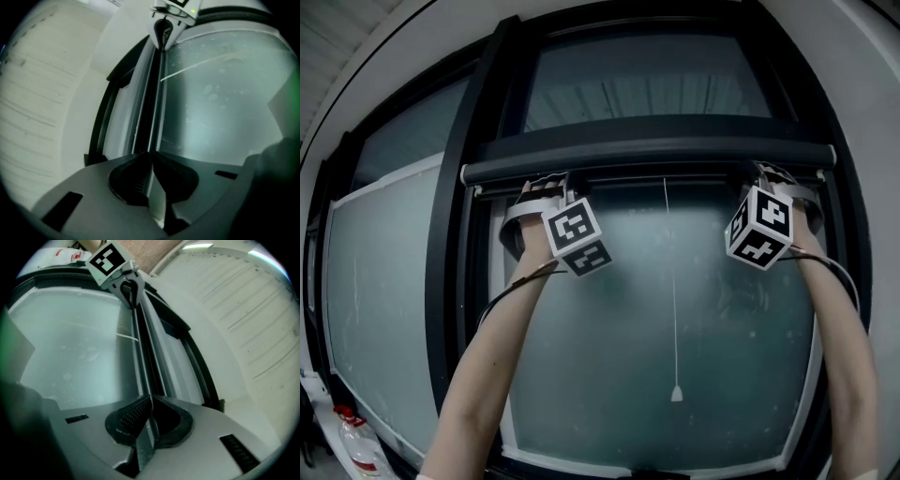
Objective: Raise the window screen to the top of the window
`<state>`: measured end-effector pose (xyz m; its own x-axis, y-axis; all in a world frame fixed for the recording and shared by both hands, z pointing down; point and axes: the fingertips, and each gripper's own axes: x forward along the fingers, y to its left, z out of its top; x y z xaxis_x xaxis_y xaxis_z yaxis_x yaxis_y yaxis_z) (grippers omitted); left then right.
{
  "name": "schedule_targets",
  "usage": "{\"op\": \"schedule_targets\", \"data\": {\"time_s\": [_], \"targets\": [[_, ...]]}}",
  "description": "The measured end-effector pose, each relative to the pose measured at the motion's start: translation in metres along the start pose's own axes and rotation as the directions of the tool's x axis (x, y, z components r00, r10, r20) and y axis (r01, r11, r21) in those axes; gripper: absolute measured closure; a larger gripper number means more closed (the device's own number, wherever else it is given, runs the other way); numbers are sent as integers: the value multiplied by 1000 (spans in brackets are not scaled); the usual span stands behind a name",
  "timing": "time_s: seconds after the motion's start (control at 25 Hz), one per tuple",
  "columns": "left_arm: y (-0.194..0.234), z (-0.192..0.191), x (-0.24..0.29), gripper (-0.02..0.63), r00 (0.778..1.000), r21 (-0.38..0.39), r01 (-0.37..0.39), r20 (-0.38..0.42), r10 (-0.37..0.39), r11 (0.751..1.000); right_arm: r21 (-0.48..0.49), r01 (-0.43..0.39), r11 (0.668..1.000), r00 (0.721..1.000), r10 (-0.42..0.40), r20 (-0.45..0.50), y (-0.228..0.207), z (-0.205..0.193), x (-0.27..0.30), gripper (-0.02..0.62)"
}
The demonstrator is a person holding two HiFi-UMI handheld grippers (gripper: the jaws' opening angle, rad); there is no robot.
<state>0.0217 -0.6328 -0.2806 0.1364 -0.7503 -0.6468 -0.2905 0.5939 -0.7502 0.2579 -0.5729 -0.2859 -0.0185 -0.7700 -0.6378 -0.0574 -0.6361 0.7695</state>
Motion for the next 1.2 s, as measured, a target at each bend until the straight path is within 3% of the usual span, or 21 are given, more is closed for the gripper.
{"op": "schedule_targets", "data": {"time_s": [0.12, 0.2, 0.24, 0.32, 0.4, 0.48, 0.64, 0.8, 0.88, 0.92, 1.04, 1.08, 1.12, 1.2], "targets": [[-8, 0, -14, 578, 999, -224, 29, 48, -19, 974, 183, 37, 983, 997, -48, 60, -5, 7, -14, 574], [-10, 1, -33, 578, 997, -389, 20, 73, 9, 921, 354, 40, 934, 992, -80, 98, -5, 8, -31, 574], [-10, 1, -45, 578, 996, -475, 14, 82, 28, 880, 449, 45, 893, 988, -107, 113, -4, 7, -42, 574], [-18, -1, -77, 578, 992, -639, 33, 114, 52, 769, 607, 40, 793, 977, -158, 142, 6, 8, -69, 574], [-40, -2, -112, 578, 985, -744, 82, 160, 57, 663, 696, 5, 718, 970, -173, 171, 29, 12, -99, 574], [-74, -2, -144, 578, 983, -792, 120, 180, 41, 598, 761, -43, 648, 966, -166, 197, 58, 13, -130, 574], [-150, -1, -210, 578, 981, -824, 187, 184, -60, 534, 895, -158, 417, 974, -82, 210, 142, 0, -196, 574], [-249, -8, -276, 578, 956, -853, 282, 211, -205, 439, 948, -161, 275, 987, 17, 162, 233, -3, -268, 574], [-301, -15, -311, 578, 939, -862, 299, 188, -290, 409, 961, -158, 226, 987, 74, 145, 275, 0, -307, 574], [-323, -19, -330, 578, 932, -876, 295, 177, -316, 381, 965, -157, 210, 985, 105, 137, 294, 1, -327, 574], [-374, -33, -382, 578, 939, -943, 236, 160, -304, 234, 973, -135, 185, 982, 159, 105, 346, -3, -379, 574], [-391, -37, -400, 578, 936, -953, 222, 151, -317, 204, 978, -117, 173, 980, 179, 85, 367, -6, -396, 574], [-410, -41, -419, 578, 925, -954, 224, 144, -352, 197, 983, -104, 152, 975, 212, 71, 389, -7, -415, 574], [-438, -45, -458, 578, 891, -940, 264, 152, -428, 215, 985, -127, 113, 947, 308, 87, 429, 0, -451, 574]]}}
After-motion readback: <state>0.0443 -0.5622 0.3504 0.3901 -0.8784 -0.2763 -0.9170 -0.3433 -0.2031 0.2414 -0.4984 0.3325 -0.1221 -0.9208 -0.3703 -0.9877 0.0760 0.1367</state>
